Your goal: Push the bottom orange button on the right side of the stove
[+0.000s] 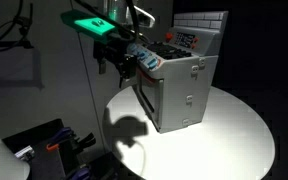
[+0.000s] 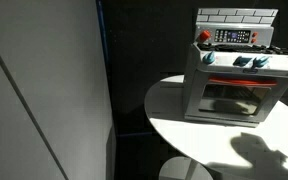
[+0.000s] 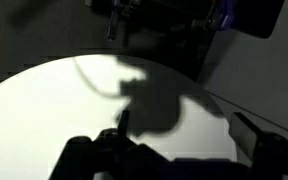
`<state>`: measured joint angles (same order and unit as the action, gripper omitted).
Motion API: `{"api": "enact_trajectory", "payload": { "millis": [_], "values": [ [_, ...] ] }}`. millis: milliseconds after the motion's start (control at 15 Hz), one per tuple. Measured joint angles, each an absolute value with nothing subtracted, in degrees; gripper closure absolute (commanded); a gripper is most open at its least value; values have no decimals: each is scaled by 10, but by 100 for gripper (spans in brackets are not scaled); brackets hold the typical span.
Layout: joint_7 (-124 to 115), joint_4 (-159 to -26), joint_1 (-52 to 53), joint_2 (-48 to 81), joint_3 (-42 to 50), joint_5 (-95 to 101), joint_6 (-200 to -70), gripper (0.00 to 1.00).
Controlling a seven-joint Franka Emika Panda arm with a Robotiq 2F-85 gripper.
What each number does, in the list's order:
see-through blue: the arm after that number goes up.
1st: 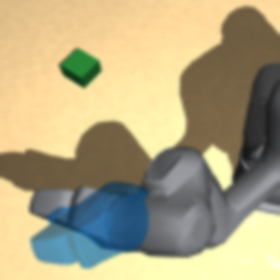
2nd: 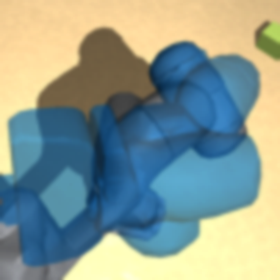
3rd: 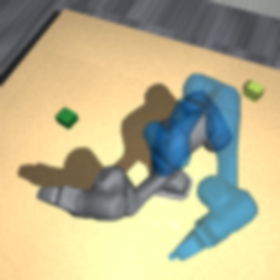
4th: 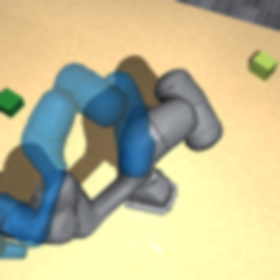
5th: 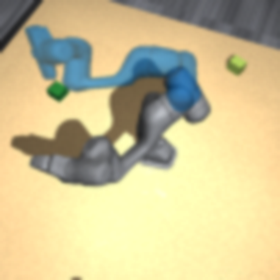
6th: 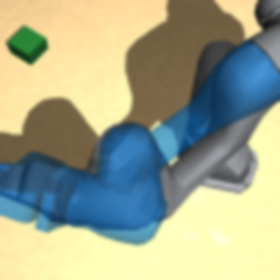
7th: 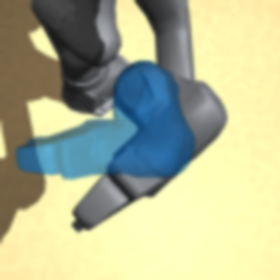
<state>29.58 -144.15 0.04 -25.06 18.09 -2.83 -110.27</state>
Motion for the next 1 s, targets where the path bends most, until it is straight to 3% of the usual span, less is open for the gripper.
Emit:
{"api": "enact_trajectory", "payload": {
  "millis": [1000],
  "values": [
    [296, -1433, -5, -241, 169, -28, -1112, 0]
  ]
}}
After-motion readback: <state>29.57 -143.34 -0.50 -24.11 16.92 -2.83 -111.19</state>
